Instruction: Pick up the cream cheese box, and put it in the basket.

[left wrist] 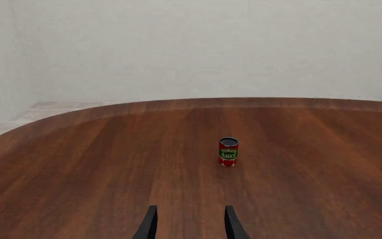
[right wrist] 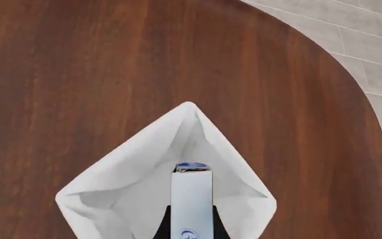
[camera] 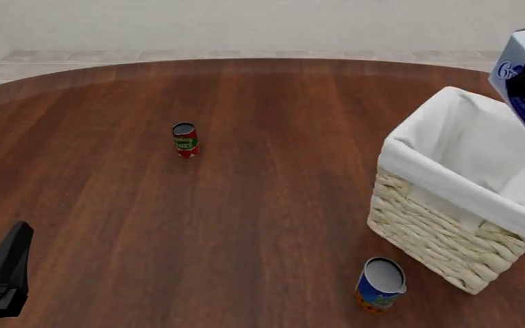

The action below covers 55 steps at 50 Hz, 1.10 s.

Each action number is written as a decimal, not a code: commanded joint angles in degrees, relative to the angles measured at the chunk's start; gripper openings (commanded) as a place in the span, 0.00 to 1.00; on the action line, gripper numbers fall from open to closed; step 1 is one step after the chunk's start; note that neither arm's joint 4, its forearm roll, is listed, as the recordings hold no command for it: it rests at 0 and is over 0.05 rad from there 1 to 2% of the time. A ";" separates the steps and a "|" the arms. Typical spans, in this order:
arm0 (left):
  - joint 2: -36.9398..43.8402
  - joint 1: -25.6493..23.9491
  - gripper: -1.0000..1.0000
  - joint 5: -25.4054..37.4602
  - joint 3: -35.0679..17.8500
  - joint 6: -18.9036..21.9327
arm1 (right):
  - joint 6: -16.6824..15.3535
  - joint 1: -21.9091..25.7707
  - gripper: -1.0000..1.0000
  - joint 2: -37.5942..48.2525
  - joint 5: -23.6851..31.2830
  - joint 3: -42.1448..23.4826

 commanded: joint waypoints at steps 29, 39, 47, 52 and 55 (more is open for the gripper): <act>0.00 0.00 1.00 0.00 0.00 0.00 | 14.82 2.57 0.00 2.44 -6.31 3.07; 0.00 0.00 1.00 0.00 0.00 -0.01 | 15.30 2.13 0.00 1.76 -8.37 6.35; 0.00 -0.01 1.00 0.00 0.00 -0.01 | 13.67 2.16 0.00 1.57 -9.82 8.76; 0.00 0.00 1.00 0.00 0.00 0.00 | 13.10 1.76 0.00 1.95 -10.90 9.66; 0.00 0.01 1.00 0.00 0.00 -0.01 | 13.05 1.49 0.00 2.31 -11.42 9.67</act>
